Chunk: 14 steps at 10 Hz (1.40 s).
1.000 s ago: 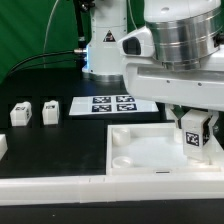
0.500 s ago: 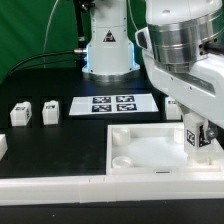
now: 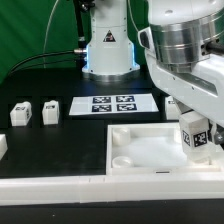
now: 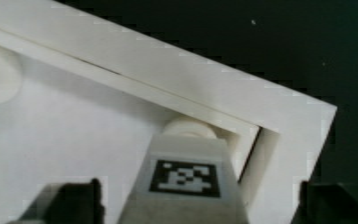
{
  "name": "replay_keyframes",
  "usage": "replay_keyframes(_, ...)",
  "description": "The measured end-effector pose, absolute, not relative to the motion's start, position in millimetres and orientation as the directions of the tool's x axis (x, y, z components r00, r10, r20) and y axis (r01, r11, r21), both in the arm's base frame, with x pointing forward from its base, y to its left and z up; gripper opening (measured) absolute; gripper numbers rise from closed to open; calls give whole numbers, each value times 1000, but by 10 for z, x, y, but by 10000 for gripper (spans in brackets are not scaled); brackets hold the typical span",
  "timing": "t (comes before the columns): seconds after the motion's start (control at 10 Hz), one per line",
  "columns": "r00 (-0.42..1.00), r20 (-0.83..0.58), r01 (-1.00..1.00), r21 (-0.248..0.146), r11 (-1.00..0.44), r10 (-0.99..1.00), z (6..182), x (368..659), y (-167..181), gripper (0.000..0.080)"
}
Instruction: Assemble one leg
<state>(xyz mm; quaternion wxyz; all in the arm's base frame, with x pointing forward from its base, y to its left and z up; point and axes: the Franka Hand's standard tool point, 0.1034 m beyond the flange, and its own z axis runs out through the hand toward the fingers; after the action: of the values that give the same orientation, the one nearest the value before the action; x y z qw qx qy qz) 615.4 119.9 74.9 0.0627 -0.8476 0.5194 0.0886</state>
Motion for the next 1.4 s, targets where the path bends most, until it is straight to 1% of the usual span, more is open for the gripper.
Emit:
replay_keyframes(0.1, 570, -216, -816, -36, -577, -793, 746, 6139, 1216, 642)
replay_keyframes(0.2, 661, -214, -744, -56, -666, -719, 742, 6127, 1222, 642)
replay_keyframes(0.3, 757, -204, -646, -85, -759, -621, 738, 6129, 1206, 647)
replay_keyframes(0.5, 891, -175, -443, -131, -887, -419, 735, 6137, 1160, 649)
replay_keyframes(0.7, 960, -145, -262, -162, -951, -240, 737, 6146, 1123, 649)
replay_keyframes(0.8, 988, -118, -122, -181, -976, -102, 742, 6156, 1099, 649)
replay_keyframes(0.9, 994, -102, -43, -190, -981, -24, 747, 6163, 1092, 649)
replay_keyframes(1.2, 996, -92, -4, -196, -981, 14, 751, 6169, 1102, 649)
replay_keyframes(1.4, 996, -92, -4, -196, -981, 14, 751, 6169, 1100, 391)
